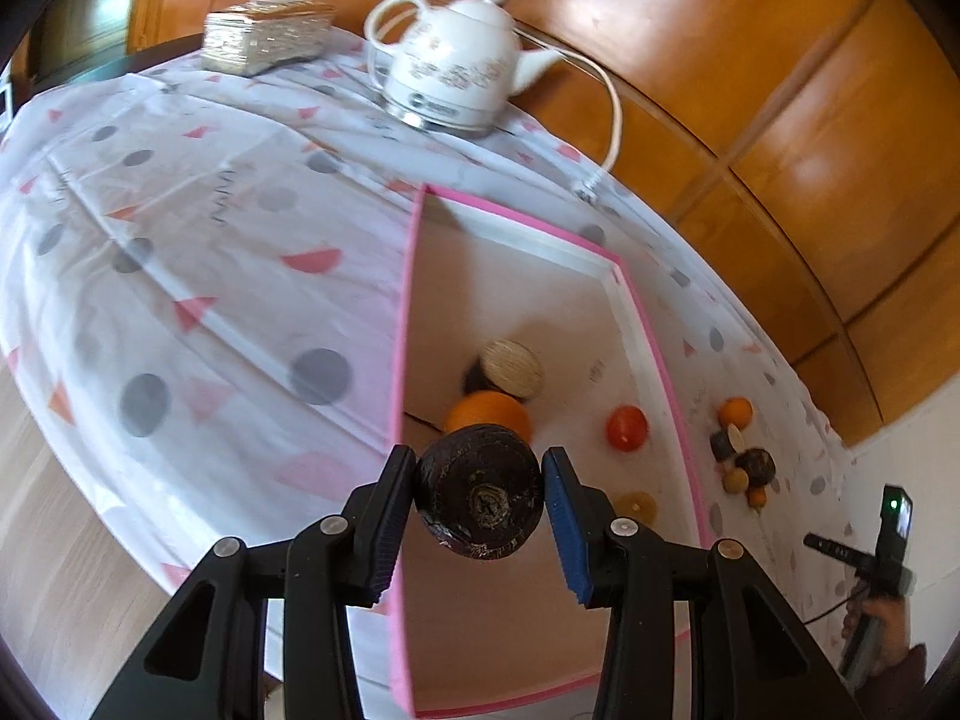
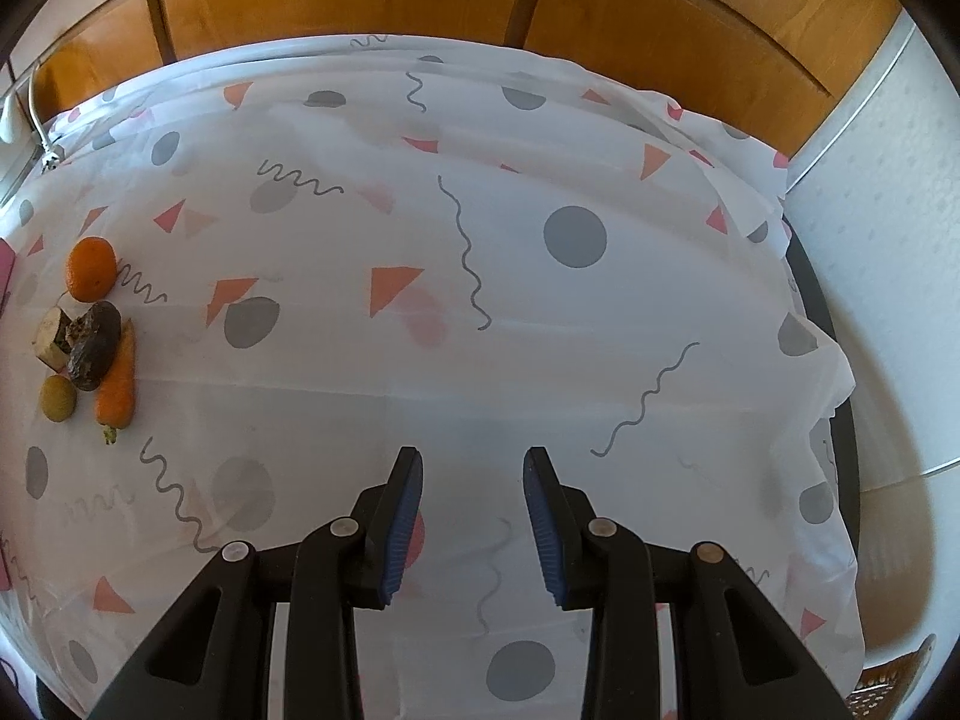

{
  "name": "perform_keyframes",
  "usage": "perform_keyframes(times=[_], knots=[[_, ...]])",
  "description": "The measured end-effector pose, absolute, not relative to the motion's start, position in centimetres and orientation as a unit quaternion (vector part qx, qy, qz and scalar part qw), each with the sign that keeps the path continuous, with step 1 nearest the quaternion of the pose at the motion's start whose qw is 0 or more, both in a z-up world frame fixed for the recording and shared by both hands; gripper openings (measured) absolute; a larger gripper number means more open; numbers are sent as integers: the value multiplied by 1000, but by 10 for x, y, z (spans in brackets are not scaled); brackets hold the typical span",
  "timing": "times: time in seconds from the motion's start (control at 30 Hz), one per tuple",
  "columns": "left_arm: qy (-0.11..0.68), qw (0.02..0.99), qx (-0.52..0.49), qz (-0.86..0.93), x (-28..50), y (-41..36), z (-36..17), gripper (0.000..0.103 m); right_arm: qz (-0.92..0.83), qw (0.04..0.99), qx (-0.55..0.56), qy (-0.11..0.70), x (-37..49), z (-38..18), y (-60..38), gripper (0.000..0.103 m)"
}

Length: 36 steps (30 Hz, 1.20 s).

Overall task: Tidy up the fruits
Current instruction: 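Carry the dark beet into the pink tray and open the left tool, then move the right tool over the cluster toward the orange carrot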

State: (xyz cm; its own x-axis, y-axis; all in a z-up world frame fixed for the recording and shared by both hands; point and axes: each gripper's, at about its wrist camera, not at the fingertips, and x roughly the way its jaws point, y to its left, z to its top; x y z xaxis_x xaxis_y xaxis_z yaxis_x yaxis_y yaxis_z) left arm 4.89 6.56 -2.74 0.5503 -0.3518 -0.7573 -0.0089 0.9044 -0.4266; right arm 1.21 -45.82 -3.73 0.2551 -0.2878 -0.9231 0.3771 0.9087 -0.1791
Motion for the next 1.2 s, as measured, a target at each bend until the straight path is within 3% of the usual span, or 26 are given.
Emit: perform_keyframes(times=[0.23, 0.53, 0.7, 1.2], knots=[[494, 849, -158, -103, 50, 40, -47, 44, -208, 794, 35, 570, 11, -34, -454, 35], [463, 875, -109, -85, 44, 33, -37, 44, -204, 796, 33, 569, 11, -33, -454, 35], [444, 888, -96, -66, 39, 33, -29, 61, -199, 798, 37, 567, 11, -31, -453, 35], [448, 886, -101, -62, 35, 33, -30, 62, -154, 818, 36, 552, 14, -25, -439, 35]])
